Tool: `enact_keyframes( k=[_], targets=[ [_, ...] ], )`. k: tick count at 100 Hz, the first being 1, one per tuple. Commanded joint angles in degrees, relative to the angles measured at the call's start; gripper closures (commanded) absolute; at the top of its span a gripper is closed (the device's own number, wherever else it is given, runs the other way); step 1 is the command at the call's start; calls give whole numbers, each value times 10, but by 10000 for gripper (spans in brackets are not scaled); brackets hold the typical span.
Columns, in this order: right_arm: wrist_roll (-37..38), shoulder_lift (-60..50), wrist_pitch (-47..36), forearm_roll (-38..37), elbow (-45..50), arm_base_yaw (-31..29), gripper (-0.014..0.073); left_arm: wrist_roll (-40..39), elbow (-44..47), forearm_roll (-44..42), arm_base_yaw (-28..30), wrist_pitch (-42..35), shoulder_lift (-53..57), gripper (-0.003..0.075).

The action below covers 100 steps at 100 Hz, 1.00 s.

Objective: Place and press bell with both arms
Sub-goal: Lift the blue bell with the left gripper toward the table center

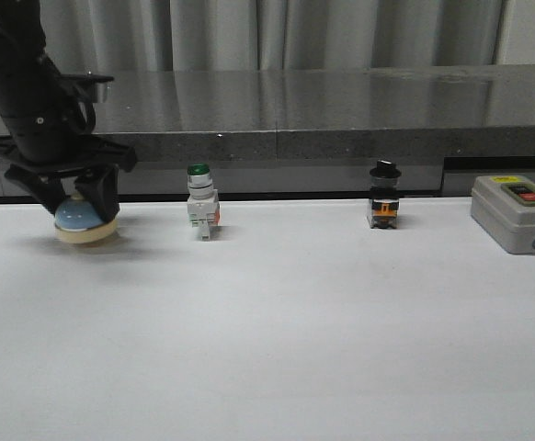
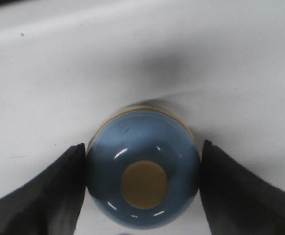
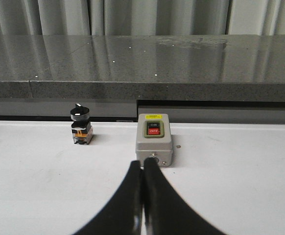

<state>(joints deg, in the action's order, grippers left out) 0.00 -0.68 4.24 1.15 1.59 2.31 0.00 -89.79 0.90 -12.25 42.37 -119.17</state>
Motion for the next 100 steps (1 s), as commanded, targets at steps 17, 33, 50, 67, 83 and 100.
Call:
enact_keyframes(
  k=[17,33,50,67,83,100],
  targets=[
    [0,-10,-49,-2,-9,-3,662,-4,-26,15,-15,-20,124,511],
    [0,-10,-49,-2,-9,-3,662,23,-26,16,-56,-20,165,511],
    [0,-10,-49,-2,-9,-3,662,25,-26,16,-121,0,173,511],
    [0,-10,-49,-2,-9,-3,662,25,-26,16,-187,-3,162,511],
    [0,-10,-49,-2,-9,-3,662,25,-26,16,-238,-3,134,511],
    [0,-10,-49,-2,-9,-3,662,25,-27,10,-260,-3,92,511]
  ],
)
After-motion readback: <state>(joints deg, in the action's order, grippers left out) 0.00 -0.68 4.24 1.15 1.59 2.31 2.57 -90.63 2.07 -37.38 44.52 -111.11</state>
